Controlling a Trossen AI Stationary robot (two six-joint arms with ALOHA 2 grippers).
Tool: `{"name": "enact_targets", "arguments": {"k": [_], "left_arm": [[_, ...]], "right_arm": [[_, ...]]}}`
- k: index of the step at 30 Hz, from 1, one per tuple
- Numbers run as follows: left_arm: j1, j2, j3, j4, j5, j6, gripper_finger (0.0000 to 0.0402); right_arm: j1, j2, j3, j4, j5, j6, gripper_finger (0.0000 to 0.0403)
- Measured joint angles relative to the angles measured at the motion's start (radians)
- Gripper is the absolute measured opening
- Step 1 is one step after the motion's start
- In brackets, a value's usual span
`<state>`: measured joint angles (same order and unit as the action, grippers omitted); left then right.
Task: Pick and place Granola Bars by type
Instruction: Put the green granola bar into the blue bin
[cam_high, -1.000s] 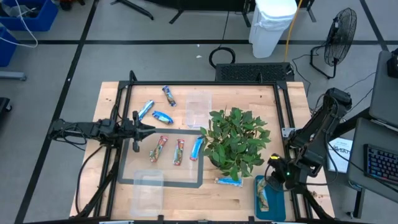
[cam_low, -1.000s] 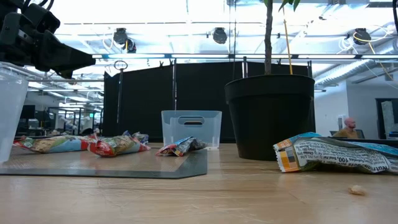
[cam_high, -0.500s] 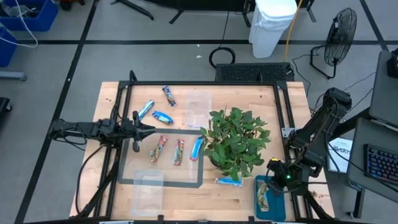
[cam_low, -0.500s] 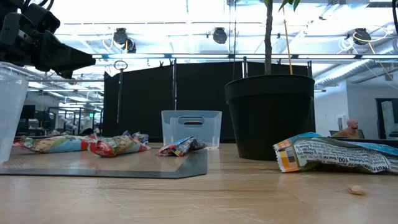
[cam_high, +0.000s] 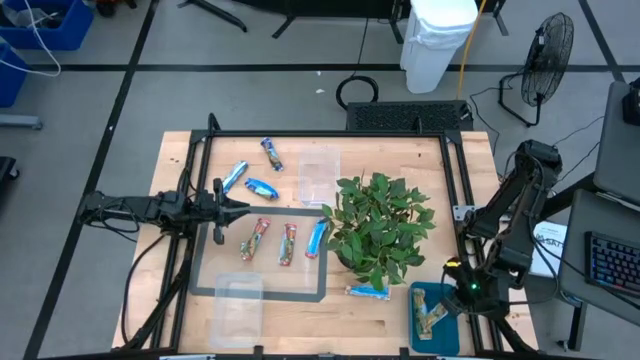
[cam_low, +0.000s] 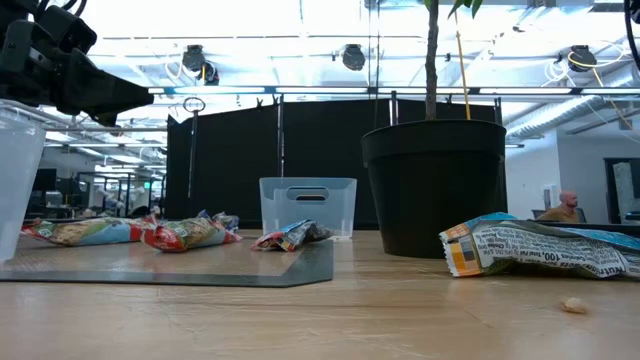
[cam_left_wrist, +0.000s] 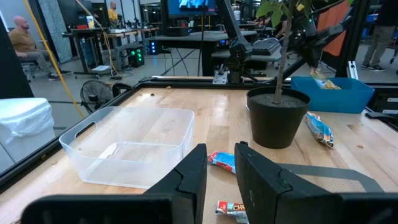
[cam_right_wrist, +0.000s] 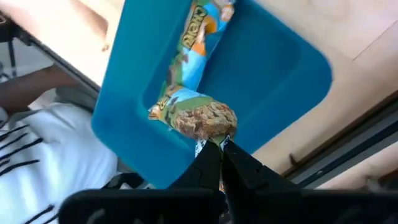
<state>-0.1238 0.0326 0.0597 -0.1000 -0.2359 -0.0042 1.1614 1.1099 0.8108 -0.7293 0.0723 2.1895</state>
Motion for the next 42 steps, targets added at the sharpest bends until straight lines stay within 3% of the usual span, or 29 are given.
{"name": "enact_targets", "arguments": {"k": [13, 31, 42], "left_arm": [[0.000, 0.000, 0.000, 0.000, 0.000, 0.000, 0.0088], [0.000, 0.000, 0.000, 0.000, 0.000, 0.000, 0.0088], [0.000, 0.000, 0.000, 0.000, 0.000, 0.000, 0.0088]], "right_arm": [[-0.001, 0.001, 0.000, -0.199, -0.022, -0.010, 0.0000], [-0.077, 0.080, 0.000, -0.088, -0.018, -0.139, 0.0000], [-0.077, 0.080, 0.000, -0.087, -0.017, -0.082, 0.0006]]}}
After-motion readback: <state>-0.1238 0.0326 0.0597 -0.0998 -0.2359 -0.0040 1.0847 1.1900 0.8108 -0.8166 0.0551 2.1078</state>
